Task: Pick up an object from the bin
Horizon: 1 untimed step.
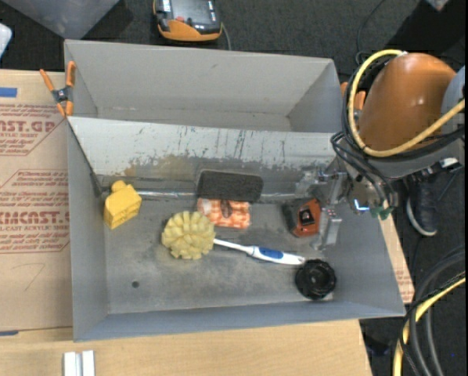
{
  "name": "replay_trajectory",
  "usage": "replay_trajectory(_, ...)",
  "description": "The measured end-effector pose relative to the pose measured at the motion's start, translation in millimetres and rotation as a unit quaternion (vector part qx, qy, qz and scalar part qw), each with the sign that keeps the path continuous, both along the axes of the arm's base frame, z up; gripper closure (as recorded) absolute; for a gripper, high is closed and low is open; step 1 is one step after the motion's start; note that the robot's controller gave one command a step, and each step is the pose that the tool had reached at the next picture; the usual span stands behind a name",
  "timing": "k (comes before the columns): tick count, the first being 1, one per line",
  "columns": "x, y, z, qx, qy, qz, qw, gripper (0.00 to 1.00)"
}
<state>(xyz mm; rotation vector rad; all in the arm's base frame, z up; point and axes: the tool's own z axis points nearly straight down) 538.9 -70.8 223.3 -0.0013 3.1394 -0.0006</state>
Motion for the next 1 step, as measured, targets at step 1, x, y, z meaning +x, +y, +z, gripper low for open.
replay_trajectory(1,0.0,0.0,0.0,0.000,0.0000,0.000,1.0000,0.00)
